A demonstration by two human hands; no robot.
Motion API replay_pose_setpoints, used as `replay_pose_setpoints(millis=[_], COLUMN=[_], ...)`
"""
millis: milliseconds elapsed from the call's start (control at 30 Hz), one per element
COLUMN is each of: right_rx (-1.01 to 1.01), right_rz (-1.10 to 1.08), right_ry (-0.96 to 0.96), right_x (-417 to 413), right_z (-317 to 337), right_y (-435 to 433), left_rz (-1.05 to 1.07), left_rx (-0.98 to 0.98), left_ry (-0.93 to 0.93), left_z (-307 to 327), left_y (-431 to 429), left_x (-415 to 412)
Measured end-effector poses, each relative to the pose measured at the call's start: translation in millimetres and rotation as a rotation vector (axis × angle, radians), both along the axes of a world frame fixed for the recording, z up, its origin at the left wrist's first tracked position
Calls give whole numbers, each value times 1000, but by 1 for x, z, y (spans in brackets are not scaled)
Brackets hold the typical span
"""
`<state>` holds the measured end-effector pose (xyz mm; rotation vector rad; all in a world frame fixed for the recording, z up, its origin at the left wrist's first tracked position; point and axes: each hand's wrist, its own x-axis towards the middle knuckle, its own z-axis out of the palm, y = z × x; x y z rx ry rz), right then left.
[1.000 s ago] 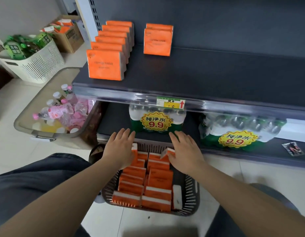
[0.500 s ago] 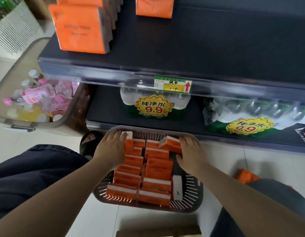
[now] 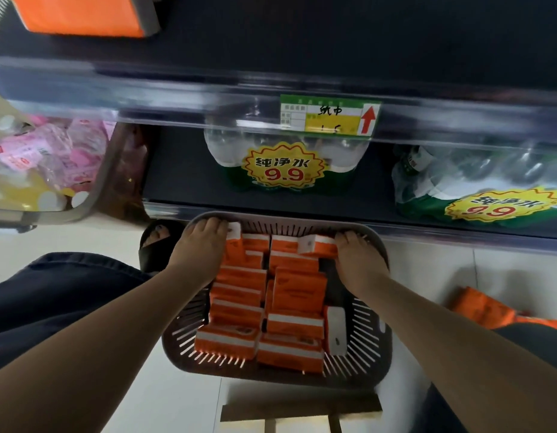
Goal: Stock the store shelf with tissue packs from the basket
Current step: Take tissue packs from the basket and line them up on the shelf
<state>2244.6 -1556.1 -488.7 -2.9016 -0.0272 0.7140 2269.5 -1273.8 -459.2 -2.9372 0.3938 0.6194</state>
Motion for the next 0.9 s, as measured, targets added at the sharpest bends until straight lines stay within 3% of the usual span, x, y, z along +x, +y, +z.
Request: replay_pose_setpoints(millis=[367, 633, 900], right_rx=[21, 85, 239], right_rz=[21, 8, 11], right_ry=[-17, -41, 61], right_x=[6, 7, 16], right_z=[5, 37, 96], right_y=[-5, -9, -4], left_rz=[55, 86, 87], left_rx=[-40, -254, -507], left_ry=[28, 181, 306], left_z=[1, 27, 87], left_y=[-4, -14, -39], left_x=[-1, -6, -8])
